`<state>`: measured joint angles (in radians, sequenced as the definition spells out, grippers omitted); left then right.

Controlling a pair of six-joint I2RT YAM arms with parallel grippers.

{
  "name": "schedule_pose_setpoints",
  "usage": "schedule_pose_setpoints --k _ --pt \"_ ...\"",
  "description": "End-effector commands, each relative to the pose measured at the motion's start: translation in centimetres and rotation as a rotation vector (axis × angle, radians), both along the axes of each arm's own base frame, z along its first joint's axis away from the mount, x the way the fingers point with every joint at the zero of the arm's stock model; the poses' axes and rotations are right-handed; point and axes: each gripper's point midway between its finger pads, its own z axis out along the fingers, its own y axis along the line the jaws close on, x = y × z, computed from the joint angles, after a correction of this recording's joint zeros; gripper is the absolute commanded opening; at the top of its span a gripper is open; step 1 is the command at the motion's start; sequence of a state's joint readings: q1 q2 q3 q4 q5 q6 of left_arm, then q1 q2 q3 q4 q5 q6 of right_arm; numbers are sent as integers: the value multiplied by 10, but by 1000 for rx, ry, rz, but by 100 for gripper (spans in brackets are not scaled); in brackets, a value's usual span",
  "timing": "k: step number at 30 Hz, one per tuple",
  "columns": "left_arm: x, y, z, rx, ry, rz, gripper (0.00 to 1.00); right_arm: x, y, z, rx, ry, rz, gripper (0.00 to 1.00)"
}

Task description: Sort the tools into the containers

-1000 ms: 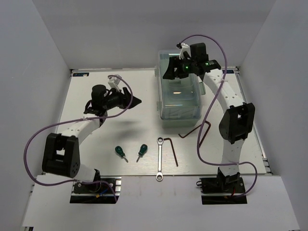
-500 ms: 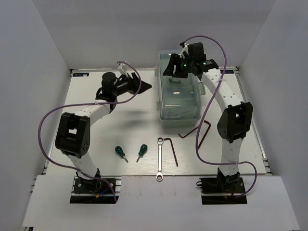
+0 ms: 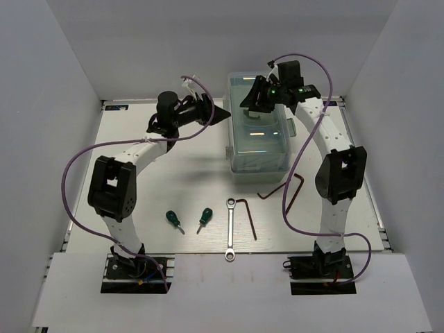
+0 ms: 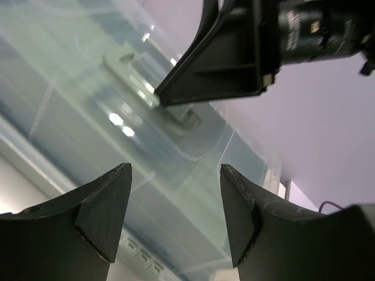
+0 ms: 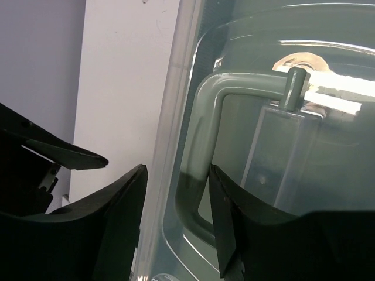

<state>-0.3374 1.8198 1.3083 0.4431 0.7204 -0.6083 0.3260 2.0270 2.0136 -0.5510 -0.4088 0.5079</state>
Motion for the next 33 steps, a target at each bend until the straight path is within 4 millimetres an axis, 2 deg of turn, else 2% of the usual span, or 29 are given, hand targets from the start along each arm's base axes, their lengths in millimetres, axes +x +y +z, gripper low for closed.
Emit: schedule_pose_setpoints --k 1,5,6,8,9,10,12,13,15,17,19,23,25,28,30,31,32,33 --pt "-2 -7 39 1 -103 -28 72 -6 8 27 89 -22 42 52" --pt "-4 -19 40 11 -111 -68 69 -4 3 37 111 -36 31 52" --pt "-2 -19 28 29 -81 -69 69 -5 3 38 107 -39 31 52" --pt "-1 -25 30 34 -87 -80 66 -4 2 32 106 -25 31 52" --pt "-4 -31 17 47 -50 -93 64 -4 3 29 105 -21 33 52" --pt "0 -32 22 49 -65 -93 59 -4 4 29 109 -18 33 52" --pt "-1 -43 20 52 -55 -114 53 -6 3 25 116 1 37 52" --pt "2 -45 12 59 -37 -114 49 -4 2 25 121 2 33 52" --pt "0 -57 12 58 -37 -136 43 -5 3 27 125 -1 37 52" --pt "1 -63 3 72 -18 -146 39 -5 3 28 128 -1 37 52" --pt "2 -69 2 85 -14 -159 37 -4 2 28 128 1 32 52" --pt "7 -75 -10 137 8 -118 39 -4 2 28 132 1 37 52" --pt "9 -73 -7 140 8 -98 47 -4 0 29 137 6 33 51" --pt "12 -71 -12 172 9 -52 58 -3 0 32 154 4 34 51" --pt "11 -67 -7 186 -11 -33 60 -4 1 32 165 15 34 51" --pt "11 -69 -13 196 -1 -19 61 -4 2 34 173 15 37 51" --pt "11 -67 -7 192 -12 -9 61 -4 1 35 176 12 38 51" --pt "10 -66 -9 203 -10 -11 61 -4 1 35 178 12 38 51"
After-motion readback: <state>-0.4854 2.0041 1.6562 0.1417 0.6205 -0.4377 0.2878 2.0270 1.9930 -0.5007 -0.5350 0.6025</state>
